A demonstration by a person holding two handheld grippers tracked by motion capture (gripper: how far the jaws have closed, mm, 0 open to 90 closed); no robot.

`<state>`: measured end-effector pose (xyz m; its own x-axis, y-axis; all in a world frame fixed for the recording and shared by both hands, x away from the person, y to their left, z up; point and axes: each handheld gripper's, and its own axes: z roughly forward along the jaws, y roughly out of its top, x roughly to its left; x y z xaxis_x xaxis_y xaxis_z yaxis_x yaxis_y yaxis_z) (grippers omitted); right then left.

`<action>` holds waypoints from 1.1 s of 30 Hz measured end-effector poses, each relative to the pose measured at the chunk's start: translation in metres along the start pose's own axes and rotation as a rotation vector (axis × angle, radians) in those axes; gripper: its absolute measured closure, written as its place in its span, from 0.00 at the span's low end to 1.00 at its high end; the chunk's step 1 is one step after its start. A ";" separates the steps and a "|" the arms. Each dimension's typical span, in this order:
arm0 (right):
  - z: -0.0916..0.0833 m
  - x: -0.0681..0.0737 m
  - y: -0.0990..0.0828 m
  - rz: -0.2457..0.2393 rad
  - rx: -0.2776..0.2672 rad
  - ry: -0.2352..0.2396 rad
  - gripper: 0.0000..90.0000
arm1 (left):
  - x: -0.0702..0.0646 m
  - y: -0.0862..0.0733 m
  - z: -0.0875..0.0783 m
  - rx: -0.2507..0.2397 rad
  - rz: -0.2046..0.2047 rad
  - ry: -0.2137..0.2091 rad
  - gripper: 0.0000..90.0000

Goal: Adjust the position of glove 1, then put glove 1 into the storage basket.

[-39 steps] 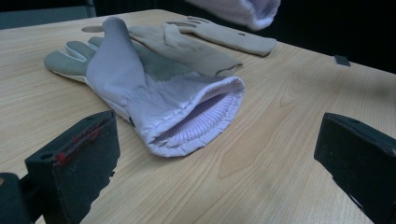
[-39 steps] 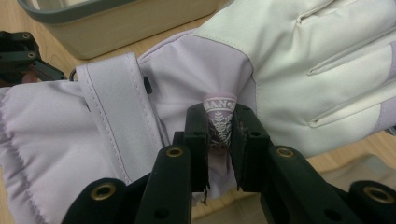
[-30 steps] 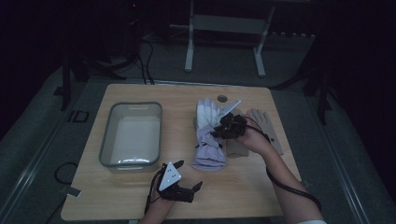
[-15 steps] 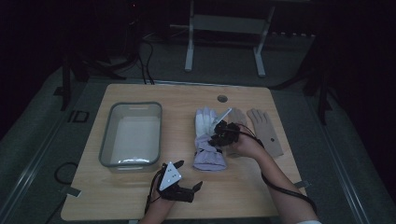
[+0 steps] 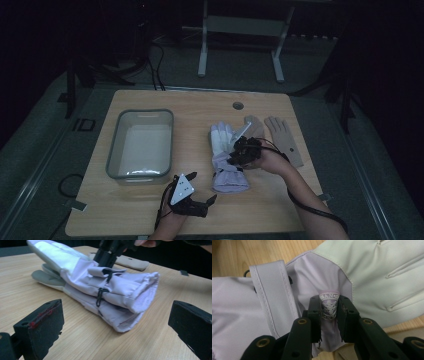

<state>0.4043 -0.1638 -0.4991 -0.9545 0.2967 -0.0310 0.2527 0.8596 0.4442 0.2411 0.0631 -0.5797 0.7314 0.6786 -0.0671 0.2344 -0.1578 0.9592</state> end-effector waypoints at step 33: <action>-0.062 0.011 -0.072 0.459 -0.373 -0.139 0.24 | 0.013 0.045 0.001 0.136 -0.172 0.002 0.00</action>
<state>0.3660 -0.2487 -0.4756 -0.7253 0.6755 0.1325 0.5371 0.4349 0.7228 0.2619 0.0643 -0.5382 0.6719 0.7052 -0.2261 0.4401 -0.1346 0.8878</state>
